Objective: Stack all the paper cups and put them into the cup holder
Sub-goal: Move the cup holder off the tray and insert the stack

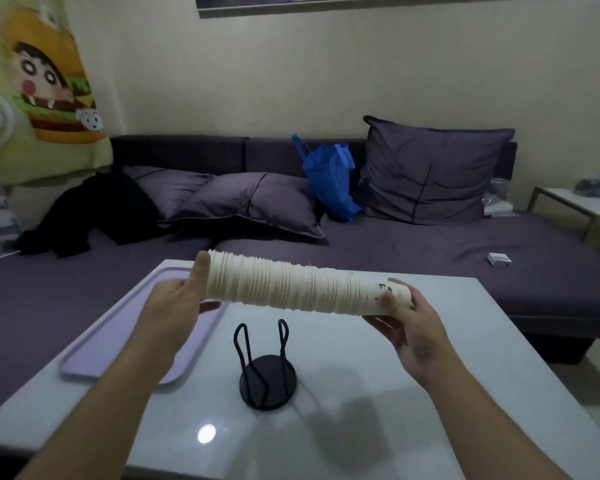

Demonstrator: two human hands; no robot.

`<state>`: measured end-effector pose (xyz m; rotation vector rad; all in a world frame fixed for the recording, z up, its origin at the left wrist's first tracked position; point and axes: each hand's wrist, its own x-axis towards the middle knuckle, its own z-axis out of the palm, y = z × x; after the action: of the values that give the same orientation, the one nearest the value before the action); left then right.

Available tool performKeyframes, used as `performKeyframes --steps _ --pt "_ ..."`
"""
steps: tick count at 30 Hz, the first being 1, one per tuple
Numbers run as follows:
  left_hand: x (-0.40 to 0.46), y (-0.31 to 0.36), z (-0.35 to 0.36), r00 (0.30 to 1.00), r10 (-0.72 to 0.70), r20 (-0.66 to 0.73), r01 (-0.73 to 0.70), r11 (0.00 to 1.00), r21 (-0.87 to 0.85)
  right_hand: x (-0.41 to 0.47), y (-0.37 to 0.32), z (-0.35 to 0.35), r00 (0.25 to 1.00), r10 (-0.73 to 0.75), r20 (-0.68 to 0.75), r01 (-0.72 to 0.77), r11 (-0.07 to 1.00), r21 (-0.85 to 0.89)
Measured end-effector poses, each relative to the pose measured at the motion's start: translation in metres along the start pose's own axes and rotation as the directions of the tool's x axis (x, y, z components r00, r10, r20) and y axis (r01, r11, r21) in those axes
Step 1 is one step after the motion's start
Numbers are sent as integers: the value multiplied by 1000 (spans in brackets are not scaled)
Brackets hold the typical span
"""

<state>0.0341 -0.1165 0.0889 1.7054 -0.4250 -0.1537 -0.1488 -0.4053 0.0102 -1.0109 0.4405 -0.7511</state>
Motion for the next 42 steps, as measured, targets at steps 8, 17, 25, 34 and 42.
performKeyframes --steps 8,17,25,34,42 --pt "-12 -7 -30 970 -83 230 66 995 80 -7 -20 36 995 -18 -93 34 984 175" --pt "-12 -19 -16 920 170 353 -285 909 305 -15 -58 95 964 -252 89 236 958 163" --pt "-9 -42 24 901 265 345 -407 793 454 -28 -62 133 878 -378 293 407 912 -43" --pt "3 -70 38 912 224 343 -365 823 435 -23 -34 144 866 -283 412 414 869 -272" --pt "6 -83 42 902 178 394 -356 823 443 -24 -15 150 867 -208 453 395 841 -371"
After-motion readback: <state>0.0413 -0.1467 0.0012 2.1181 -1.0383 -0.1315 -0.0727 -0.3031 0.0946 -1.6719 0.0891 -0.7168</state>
